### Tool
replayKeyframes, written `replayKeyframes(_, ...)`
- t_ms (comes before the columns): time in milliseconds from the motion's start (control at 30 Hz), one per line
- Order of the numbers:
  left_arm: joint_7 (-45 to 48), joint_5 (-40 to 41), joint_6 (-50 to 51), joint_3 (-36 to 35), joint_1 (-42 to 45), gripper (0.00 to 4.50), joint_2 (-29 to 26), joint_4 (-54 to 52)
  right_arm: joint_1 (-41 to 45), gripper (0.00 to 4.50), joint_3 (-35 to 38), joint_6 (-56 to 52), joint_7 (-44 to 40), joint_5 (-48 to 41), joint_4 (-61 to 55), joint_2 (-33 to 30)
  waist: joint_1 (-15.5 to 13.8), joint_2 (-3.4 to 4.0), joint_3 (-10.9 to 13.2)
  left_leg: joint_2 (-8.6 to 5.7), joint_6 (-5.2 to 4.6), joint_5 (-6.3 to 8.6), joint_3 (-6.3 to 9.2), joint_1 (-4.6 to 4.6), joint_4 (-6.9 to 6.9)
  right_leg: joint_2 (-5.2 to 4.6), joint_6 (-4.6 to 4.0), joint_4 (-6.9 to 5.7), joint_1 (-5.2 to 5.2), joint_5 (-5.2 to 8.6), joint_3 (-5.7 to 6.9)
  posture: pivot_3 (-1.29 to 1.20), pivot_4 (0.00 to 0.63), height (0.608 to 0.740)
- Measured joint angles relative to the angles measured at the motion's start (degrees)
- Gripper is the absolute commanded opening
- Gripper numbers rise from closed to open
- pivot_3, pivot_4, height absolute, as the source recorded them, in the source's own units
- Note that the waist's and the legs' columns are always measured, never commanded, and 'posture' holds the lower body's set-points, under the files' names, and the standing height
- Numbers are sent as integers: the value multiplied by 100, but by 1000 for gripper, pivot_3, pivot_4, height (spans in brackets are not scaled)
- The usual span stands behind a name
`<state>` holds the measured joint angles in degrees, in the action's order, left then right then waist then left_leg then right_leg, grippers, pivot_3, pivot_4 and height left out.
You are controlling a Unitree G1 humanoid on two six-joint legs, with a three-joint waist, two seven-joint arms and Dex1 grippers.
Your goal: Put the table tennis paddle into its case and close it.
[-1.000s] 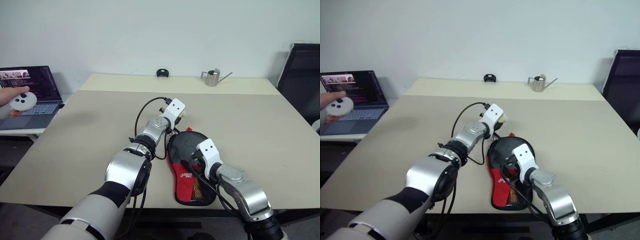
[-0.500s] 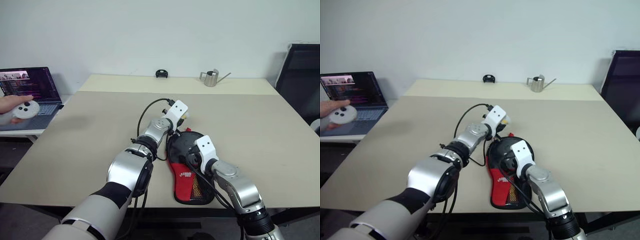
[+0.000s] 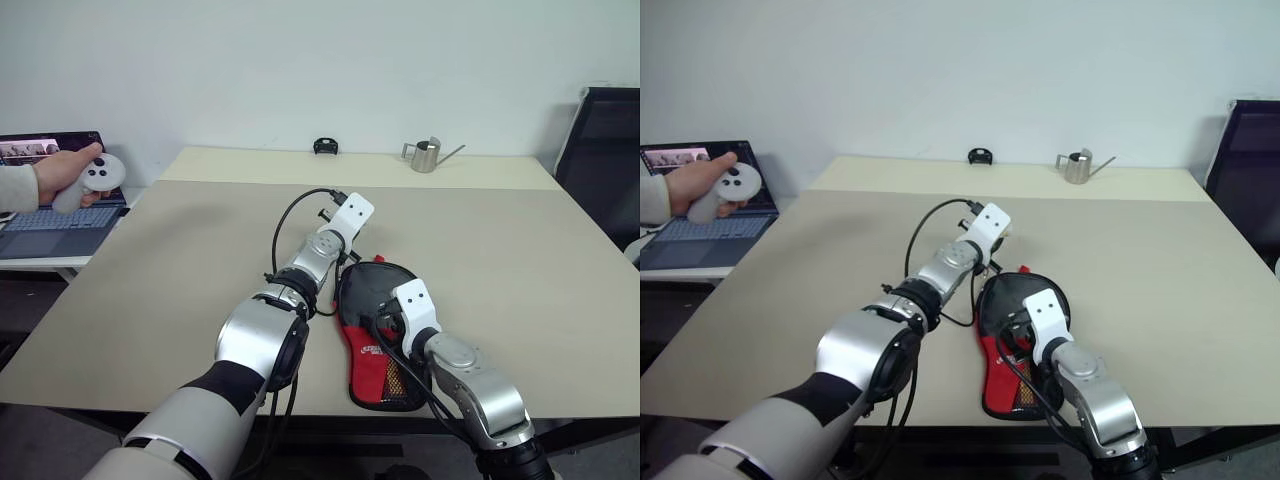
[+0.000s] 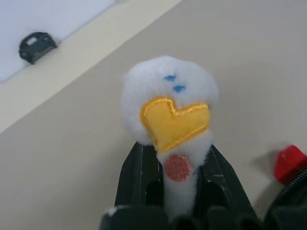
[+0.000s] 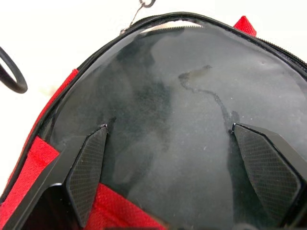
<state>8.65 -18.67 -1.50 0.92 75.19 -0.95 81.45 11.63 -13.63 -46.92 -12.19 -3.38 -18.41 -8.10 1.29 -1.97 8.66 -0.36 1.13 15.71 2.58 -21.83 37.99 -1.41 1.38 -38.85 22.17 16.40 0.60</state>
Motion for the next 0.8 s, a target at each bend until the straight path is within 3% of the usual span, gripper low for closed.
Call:
replayKeyframes(233, -134, -175, -18, 103, 20, 307, 38, 0, -18, 4500, -44, -1, 99, 2, -11, 57, 16, 0, 0, 1, 0, 0, -2, 3, -2, 1, 0, -1, 0, 0, 1, 0, 150, 740)
replayKeyframes(500, 515, -265, 35, 266, -70, 307, 259, -9, 44, 4500, -98, -7, 92, -5, 39, 70, 36, 1, 0, 2, 1, 0, -6, 6, -5, 3, -1, -1, 0, 1, 1, 0, 150, 740)
replayKeyframes(533, 597, -255, 77, 263, -97, 1018, 275, -9, 42, 4500, -100, -7, 95, -5, 39, 72, 37, 1, 0, 2, 1, 0, -6, 6, -5, 3, -1, -1, 0, 1, 0, 0, 150, 740)
replayKeyframes(567, 643, -252, 103, 263, -112, 1224, 282, -9, 42, 4500, -101, -6, 98, -3, 39, 74, 37, 1, 0, 2, 0, 0, -6, 6, -5, 3, -1, -1, 0, 1, 0, 0, 150, 740)
replayKeyframes(800, 857, -252, 137, 268, -147, 3813, 294, -10, 48, 4500, -105, -7, 116, 6, 55, 119, 42, 1, 0, 4, 0, 0, -6, 7, -6, 3, 0, -1, 0, 2, -1, 0, 150, 740)
